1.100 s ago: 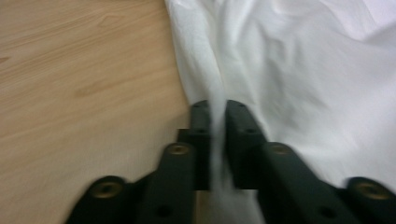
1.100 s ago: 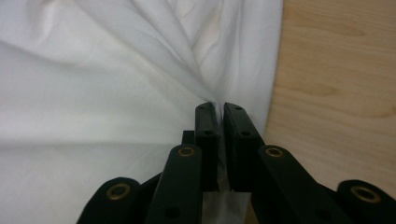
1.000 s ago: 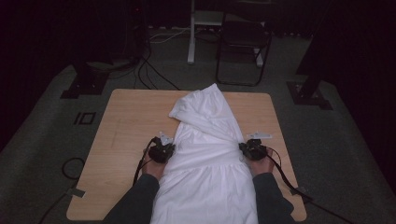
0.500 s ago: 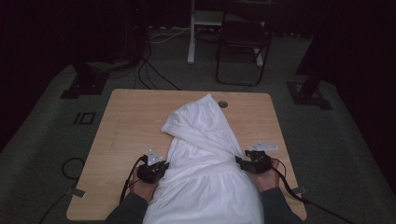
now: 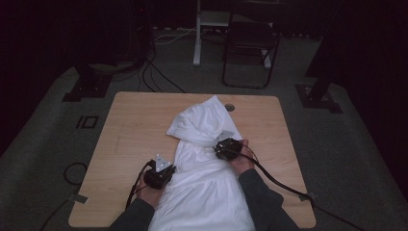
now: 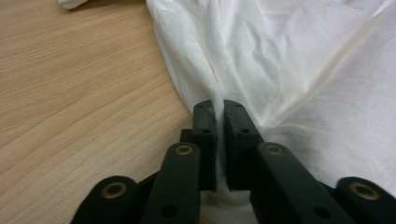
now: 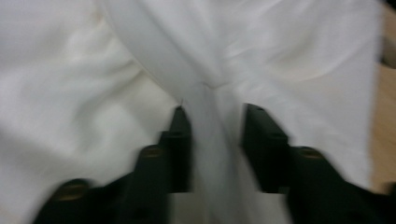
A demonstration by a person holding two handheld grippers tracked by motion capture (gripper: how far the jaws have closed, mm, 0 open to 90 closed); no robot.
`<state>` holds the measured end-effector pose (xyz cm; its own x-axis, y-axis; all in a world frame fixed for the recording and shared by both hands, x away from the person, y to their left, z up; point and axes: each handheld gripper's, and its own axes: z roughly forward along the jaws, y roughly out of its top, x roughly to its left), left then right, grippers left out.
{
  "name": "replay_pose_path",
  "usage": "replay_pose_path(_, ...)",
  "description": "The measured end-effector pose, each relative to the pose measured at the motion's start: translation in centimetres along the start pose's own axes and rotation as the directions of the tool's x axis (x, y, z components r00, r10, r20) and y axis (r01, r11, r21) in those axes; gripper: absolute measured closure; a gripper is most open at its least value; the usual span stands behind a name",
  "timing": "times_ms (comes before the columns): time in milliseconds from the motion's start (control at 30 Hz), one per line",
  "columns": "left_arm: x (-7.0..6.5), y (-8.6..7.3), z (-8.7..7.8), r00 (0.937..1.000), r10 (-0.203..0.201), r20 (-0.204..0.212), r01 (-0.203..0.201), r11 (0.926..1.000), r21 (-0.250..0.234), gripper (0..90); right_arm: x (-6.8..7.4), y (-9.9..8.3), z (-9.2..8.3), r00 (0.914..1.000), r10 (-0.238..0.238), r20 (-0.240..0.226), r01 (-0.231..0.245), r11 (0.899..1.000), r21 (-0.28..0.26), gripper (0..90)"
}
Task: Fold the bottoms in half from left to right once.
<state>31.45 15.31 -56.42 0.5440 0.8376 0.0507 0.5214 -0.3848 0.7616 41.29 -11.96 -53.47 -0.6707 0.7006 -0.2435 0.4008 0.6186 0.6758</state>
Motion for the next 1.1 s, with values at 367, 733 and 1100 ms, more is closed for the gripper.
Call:
replay_pose_path(367, -0.2, 0.2, 0.0, 0.9998, 0.012, -0.015, -0.011, 0.9998, 0.015, 86.6, -8.7, -3.8, -0.3, 0.9294, 0.363, 0.066, -0.361, 0.932, -0.047, 89.2)
replay_pose_path(733, 3.2, 6.6, 1.4, 0.9943, -0.088, 0.060, 0.091, 0.9944, -0.052, 55.9, -8.1, -4.7, 1.3, 0.9166, 0.398, 0.040, -0.398, 0.917, -0.007, 84.6)
replay_pose_path(1100, 1.1, 6.2, 6.0, 0.9995, -0.023, 0.022, 0.022, 0.9980, 0.060, 78.6, -7.0, -6.3, 0.2, 0.9174, 0.398, 0.008, -0.397, 0.916, -0.050, 85.2)
